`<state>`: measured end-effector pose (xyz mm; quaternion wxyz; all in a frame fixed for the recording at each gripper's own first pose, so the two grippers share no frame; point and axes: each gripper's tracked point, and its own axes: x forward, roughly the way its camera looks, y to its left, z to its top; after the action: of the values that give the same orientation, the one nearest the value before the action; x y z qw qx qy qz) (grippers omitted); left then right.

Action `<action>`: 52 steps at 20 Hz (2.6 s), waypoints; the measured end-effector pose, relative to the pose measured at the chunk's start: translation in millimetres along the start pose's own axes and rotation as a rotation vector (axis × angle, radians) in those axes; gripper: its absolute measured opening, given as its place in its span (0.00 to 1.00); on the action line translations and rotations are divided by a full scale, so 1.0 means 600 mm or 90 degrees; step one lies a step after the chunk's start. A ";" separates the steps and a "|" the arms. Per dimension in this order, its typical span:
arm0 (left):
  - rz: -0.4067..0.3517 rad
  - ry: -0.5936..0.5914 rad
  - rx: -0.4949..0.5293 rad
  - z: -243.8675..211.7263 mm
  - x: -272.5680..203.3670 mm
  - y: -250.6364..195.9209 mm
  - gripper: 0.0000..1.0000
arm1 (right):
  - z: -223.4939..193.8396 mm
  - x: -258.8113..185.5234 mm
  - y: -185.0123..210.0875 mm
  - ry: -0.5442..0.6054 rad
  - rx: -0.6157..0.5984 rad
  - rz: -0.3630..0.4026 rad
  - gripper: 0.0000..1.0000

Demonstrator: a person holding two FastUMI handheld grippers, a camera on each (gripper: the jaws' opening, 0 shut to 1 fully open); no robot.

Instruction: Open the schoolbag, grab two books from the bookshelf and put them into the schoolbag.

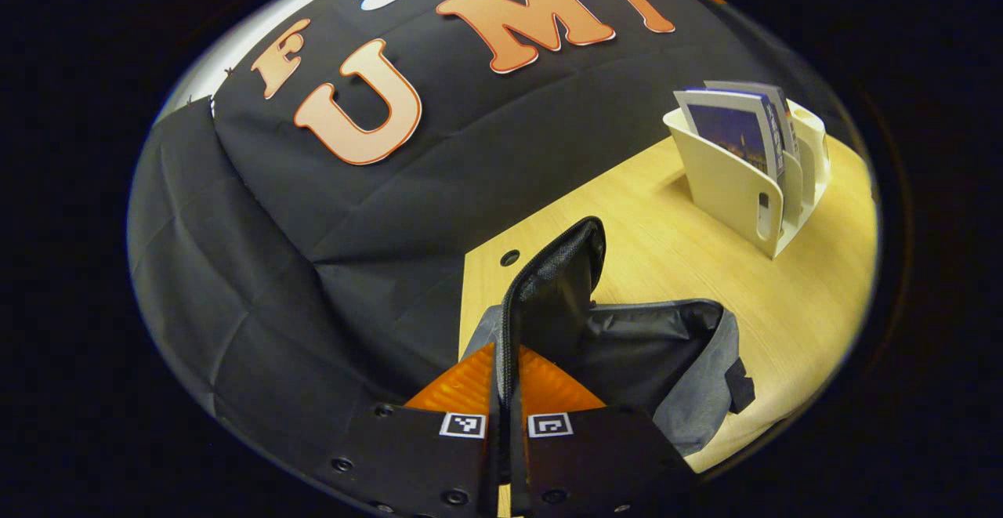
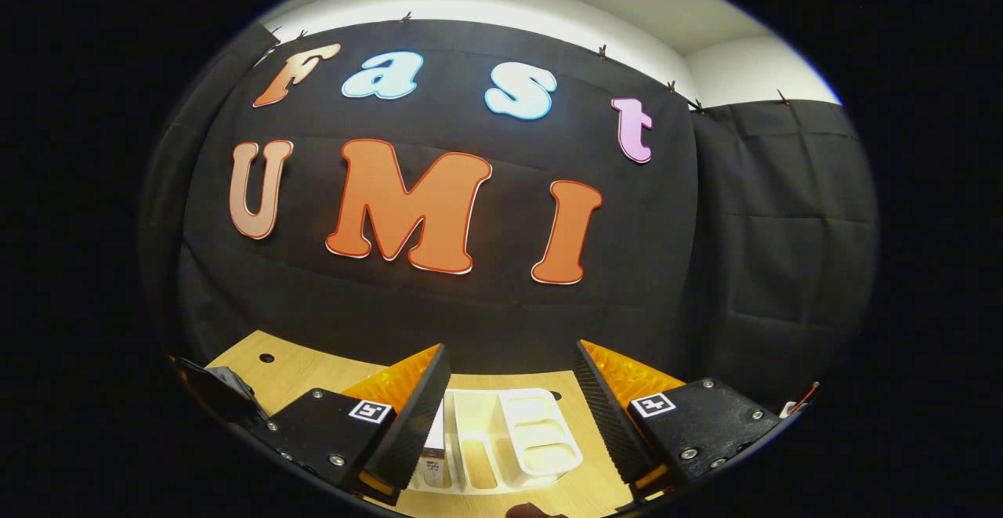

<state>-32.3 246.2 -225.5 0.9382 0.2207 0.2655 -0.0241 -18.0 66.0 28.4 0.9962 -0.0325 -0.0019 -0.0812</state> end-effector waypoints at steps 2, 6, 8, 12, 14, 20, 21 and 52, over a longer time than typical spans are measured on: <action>-0.062 -0.002 -0.023 0.012 0.009 0.013 0.05 | 0.002 -0.009 0.029 0.013 0.006 0.006 0.95; -0.149 -0.012 -0.036 0.046 0.017 0.043 0.05 | -0.010 -0.014 0.085 0.066 -0.001 0.025 0.95; -0.182 -0.015 -0.034 0.054 0.016 0.054 0.05 | -0.004 -0.016 0.104 0.082 -0.016 0.026 0.95; -0.227 -0.014 -0.036 0.073 0.019 0.067 0.06 | 0.007 -0.015 0.139 0.110 -0.031 0.034 0.95; -0.247 -0.011 -0.036 0.083 0.020 0.068 0.06 | 0.002 -0.007 0.156 0.132 -0.048 0.047 0.95; -0.316 0.042 -0.050 0.105 0.016 0.065 0.06 | -0.066 0.024 0.221 0.277 -0.036 0.165 0.95; -0.315 0.044 -0.044 0.112 0.017 0.066 0.06 | -0.081 0.035 0.232 0.311 -0.020 0.184 0.96; -0.290 0.118 -0.013 0.133 0.002 0.062 0.06 | -0.354 0.133 0.309 0.836 -0.014 0.218 0.39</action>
<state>13.3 245.6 -150.5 0.8826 0.1467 0.3932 -0.2118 90.5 222.0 -194.9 0.7891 0.0135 0.6096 0.0745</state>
